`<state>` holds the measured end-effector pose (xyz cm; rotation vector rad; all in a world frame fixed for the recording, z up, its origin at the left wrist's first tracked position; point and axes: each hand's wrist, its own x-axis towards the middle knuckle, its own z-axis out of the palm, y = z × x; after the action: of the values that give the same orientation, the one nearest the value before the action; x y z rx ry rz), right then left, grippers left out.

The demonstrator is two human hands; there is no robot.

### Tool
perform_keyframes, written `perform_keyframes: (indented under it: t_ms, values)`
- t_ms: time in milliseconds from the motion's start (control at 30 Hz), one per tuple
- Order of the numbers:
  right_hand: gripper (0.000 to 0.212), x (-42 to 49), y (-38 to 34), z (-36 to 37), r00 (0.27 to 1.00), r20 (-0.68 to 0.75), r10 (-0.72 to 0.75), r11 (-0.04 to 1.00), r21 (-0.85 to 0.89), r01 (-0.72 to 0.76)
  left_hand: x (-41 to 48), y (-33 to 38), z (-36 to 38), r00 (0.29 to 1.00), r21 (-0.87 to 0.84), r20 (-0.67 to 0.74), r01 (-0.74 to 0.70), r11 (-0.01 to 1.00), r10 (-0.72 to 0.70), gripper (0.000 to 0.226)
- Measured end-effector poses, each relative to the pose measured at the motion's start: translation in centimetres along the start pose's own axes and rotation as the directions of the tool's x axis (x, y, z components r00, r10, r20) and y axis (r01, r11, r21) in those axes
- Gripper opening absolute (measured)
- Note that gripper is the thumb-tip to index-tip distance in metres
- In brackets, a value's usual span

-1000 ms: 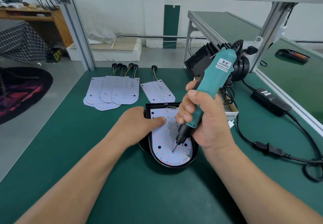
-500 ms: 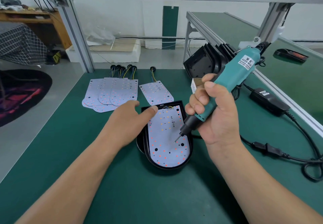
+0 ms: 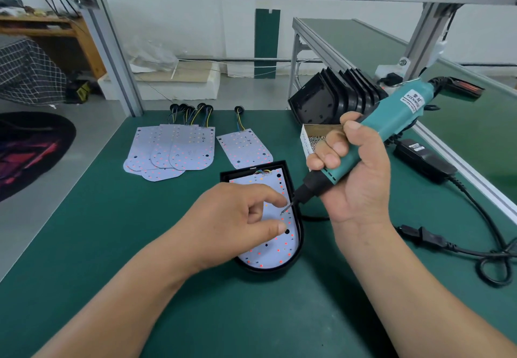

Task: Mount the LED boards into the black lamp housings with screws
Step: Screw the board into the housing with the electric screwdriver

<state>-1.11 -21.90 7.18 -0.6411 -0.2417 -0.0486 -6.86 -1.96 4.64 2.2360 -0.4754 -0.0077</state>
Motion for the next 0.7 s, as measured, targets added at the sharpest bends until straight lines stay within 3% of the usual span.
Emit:
perform_keyframes:
  t_ms: [200, 700]
  values:
    - [0.010, -0.10, 0.16, 0.14, 1.000, 0.007, 0.004, 1.000, 0.004, -0.004, 0.13, 0.04, 0.51, 0.999, 0.052, -0.047, 0.016, 0.999, -0.014, 0.004]
    - [0.012, -0.12, -0.18, 0.24, 0.999, -0.014, -0.028, 0.999, 0.044, 0.029, 0.11, -0.05, 0.71, 0.999, -0.100, -0.048, 0.008, 0.995, -0.013, 0.009]
